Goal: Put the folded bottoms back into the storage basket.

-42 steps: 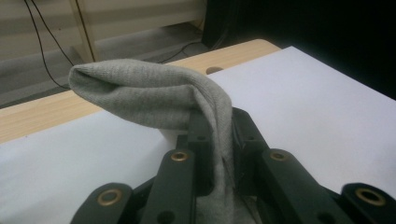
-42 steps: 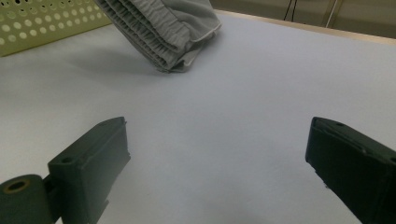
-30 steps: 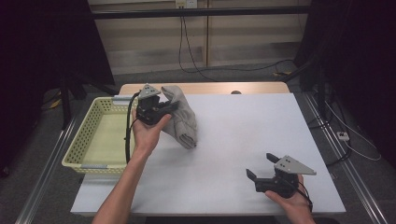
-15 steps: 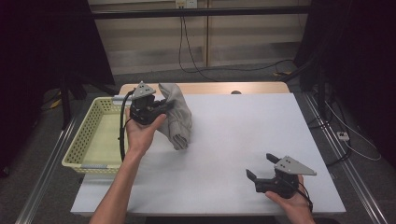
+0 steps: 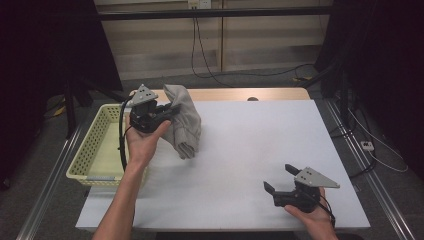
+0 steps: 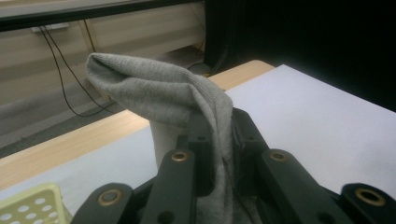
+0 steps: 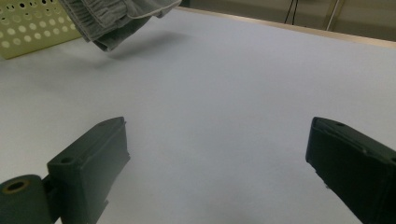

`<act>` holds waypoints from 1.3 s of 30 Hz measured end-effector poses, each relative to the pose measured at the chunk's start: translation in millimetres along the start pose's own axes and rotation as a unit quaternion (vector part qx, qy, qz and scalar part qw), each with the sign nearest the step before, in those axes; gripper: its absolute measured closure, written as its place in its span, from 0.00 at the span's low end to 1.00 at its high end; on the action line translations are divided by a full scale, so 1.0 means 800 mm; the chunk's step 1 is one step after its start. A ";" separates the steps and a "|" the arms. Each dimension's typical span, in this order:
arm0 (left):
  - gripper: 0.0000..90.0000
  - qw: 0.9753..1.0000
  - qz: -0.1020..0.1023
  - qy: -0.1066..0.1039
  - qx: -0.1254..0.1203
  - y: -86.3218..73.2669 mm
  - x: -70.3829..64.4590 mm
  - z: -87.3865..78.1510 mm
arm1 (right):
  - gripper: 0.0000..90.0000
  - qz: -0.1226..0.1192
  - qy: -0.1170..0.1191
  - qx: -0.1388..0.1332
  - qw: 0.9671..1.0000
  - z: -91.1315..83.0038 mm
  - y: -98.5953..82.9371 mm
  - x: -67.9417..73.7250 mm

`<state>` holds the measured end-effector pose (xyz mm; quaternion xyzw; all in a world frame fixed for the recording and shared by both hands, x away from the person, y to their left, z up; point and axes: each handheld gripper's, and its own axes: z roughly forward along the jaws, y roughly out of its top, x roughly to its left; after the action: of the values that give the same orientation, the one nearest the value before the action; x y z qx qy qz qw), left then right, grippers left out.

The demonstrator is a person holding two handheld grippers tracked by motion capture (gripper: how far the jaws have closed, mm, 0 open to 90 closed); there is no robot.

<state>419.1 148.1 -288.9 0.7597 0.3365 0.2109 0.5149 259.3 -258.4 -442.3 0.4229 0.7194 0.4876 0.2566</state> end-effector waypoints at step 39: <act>0.90 0.999 0.030 0.024 -0.039 0.023 -0.002 -0.075 | 0.06 0.001 -0.001 0.001 1.000 0.002 0.001 0.000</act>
<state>383.6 180.7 -248.9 0.7438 0.3171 0.2574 0.5291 260.5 -257.3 -442.5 0.4244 0.7190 0.4871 0.2562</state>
